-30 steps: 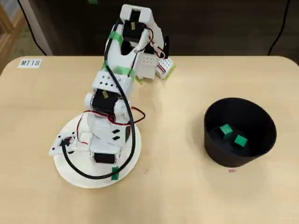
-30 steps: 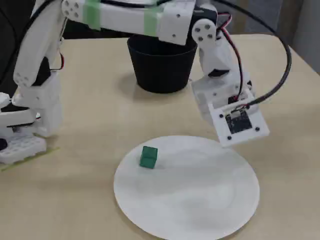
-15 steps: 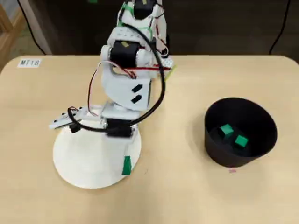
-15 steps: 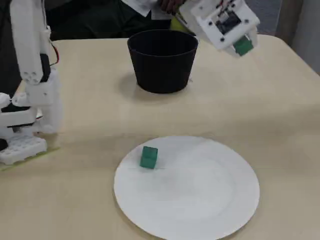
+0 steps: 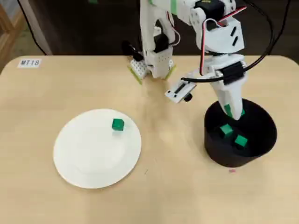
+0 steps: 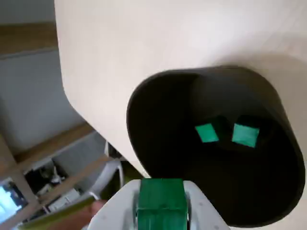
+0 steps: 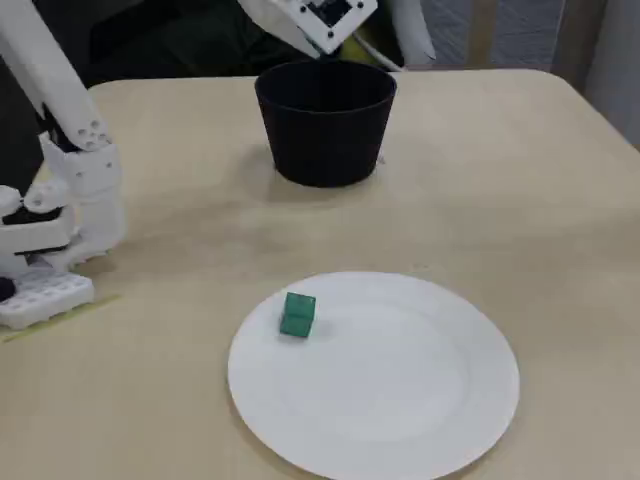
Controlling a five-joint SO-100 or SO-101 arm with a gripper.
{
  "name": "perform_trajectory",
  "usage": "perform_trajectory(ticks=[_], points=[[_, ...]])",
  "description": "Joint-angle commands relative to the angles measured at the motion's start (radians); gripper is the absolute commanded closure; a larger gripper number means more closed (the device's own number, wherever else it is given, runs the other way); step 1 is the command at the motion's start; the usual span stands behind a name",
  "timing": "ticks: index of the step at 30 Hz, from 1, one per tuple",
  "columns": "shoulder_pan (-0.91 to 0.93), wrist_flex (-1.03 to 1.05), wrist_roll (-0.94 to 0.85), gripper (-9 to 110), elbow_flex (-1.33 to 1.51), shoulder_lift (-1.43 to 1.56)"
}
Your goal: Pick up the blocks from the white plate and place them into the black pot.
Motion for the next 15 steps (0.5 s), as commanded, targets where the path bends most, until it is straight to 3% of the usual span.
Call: perform_trajectory(ticks=[1, 6, 9, 10, 13, 15], points=[[-0.035, -0.055, -0.020, 104, -0.002, -0.025], [-0.025, -0.098, -0.029, 102, -0.002, -0.077], [-0.020, -0.104, -0.101, 75, -0.006, -0.109], [-0.014, -0.103, -0.114, 71, -0.011, -0.123], [0.018, -0.104, -0.130, 69, -0.012, -0.152], [0.046, -0.106, -0.132, 76, -0.014, -0.161]])
